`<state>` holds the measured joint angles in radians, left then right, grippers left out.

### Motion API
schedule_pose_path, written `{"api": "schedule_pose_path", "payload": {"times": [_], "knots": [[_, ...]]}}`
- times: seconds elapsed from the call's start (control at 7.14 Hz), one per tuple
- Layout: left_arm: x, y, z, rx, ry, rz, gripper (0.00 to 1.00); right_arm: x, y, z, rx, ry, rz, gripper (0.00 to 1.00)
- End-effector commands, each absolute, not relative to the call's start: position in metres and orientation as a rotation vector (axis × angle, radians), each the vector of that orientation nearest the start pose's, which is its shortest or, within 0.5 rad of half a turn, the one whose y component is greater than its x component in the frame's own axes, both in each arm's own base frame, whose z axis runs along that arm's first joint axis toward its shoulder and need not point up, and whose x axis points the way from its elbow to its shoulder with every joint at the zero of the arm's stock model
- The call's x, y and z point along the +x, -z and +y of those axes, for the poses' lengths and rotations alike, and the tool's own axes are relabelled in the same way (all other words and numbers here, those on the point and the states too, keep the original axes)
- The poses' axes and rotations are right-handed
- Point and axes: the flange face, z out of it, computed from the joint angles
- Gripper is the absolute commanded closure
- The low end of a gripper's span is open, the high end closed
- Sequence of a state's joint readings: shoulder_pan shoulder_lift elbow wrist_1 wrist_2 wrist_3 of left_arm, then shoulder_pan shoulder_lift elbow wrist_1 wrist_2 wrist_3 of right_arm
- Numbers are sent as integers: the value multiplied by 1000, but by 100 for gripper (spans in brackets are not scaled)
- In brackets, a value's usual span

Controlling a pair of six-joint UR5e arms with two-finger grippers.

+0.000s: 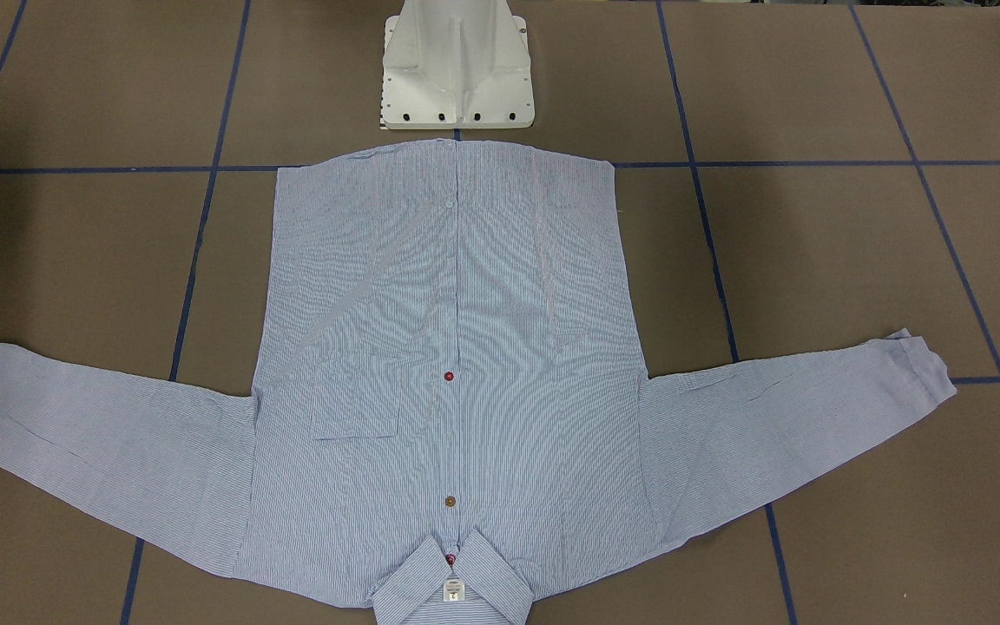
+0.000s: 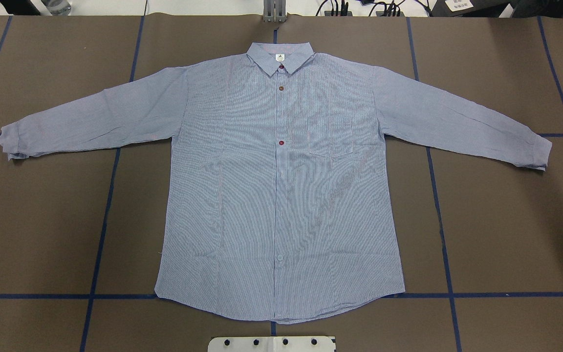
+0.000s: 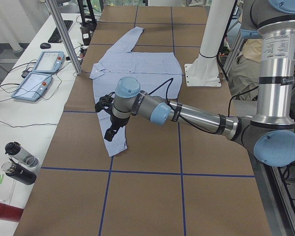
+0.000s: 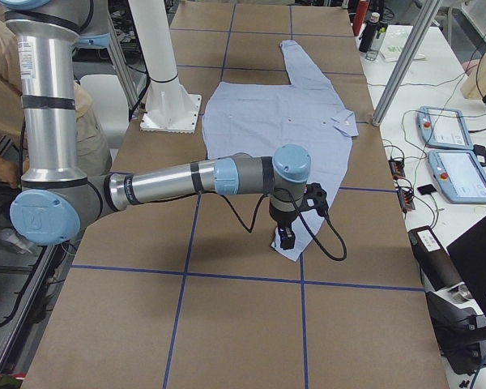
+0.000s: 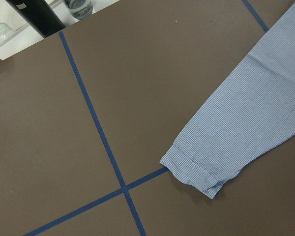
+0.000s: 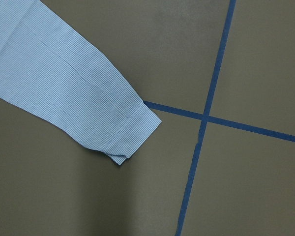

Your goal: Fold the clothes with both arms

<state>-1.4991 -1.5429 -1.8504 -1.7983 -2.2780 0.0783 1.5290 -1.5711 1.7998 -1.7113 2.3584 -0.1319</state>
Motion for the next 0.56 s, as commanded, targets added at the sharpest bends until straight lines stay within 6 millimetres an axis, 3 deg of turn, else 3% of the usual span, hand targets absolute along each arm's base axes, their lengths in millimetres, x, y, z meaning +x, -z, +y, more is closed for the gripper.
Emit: {"api": "schedule_pose_path", "payload": {"times": [0.0, 0.28, 0.42], "knots": [[-34, -510, -494, 464, -310, 695, 0, 43, -561, -487, 118, 197, -794, 0], [-34, -513, -494, 458, -309, 695, 0, 41, -588, -497, 81, 185, -791, 0], [-34, -519, -488, 447, -306, 699, 0, 41, -597, -492, 99, 192, -789, 0]]}}
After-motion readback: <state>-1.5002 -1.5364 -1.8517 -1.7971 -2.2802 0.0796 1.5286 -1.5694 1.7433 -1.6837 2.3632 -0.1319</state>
